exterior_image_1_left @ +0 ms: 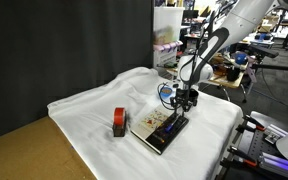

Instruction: Pick up the pen from the black cup and put it on the book.

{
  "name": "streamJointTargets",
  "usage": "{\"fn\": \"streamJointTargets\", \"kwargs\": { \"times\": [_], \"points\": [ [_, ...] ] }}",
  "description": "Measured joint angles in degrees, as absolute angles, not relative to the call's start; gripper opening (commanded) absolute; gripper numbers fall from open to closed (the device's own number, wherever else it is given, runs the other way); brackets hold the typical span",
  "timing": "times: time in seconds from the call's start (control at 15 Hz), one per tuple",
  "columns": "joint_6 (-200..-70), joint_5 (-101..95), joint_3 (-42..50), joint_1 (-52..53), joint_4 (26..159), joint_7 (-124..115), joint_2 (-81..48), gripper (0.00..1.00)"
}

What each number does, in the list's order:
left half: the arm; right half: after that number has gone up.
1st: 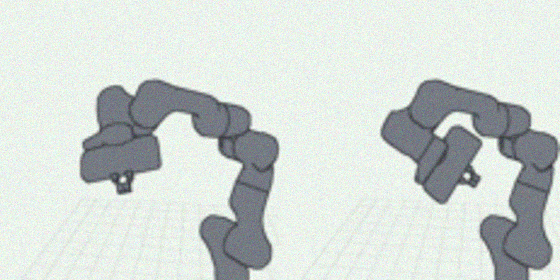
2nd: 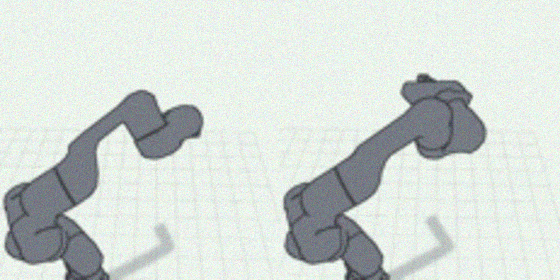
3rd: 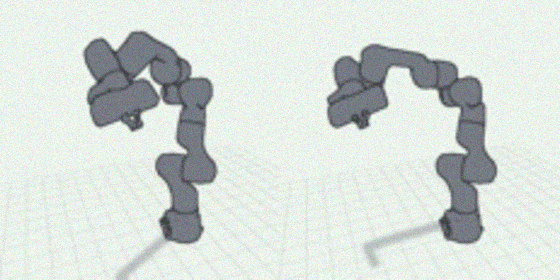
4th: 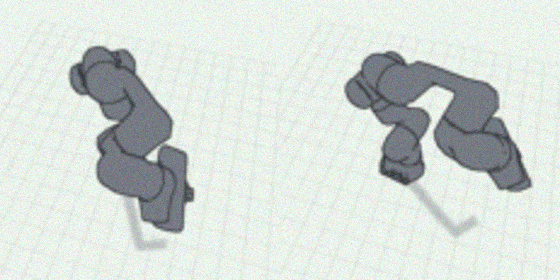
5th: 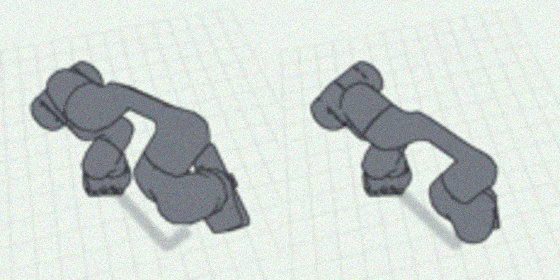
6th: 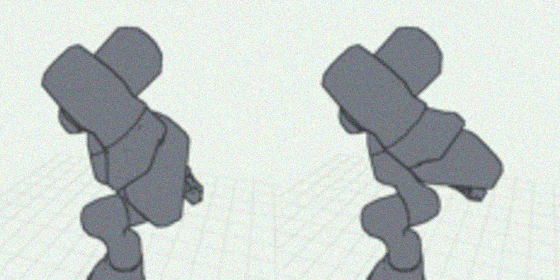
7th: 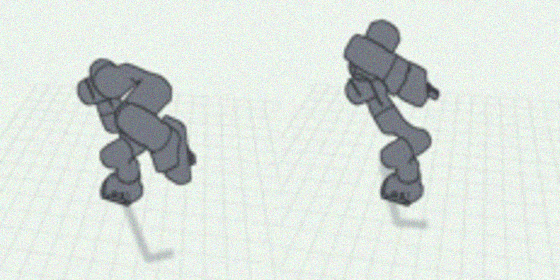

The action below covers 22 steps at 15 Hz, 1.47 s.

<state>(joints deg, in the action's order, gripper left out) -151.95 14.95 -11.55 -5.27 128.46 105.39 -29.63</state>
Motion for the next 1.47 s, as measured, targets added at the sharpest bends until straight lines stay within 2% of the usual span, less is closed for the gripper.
{"fn": "streamJointTargets", "kwargs": {
  "times": [0.13, 0.2, 1.47],
  "points": [
    [-151.9, 14.9, -11.6, -5.4, 128.4, 105.4, -29.6, 0.96],
    [-151.9, 14.9, -11.6, -5.5, 128.4, 105.4, -29.6, 0.99],
    [-152.6, 13.6, -13.0, -7.6, 122.2, 106.1, -26.5, 1.00]
  ]
}}
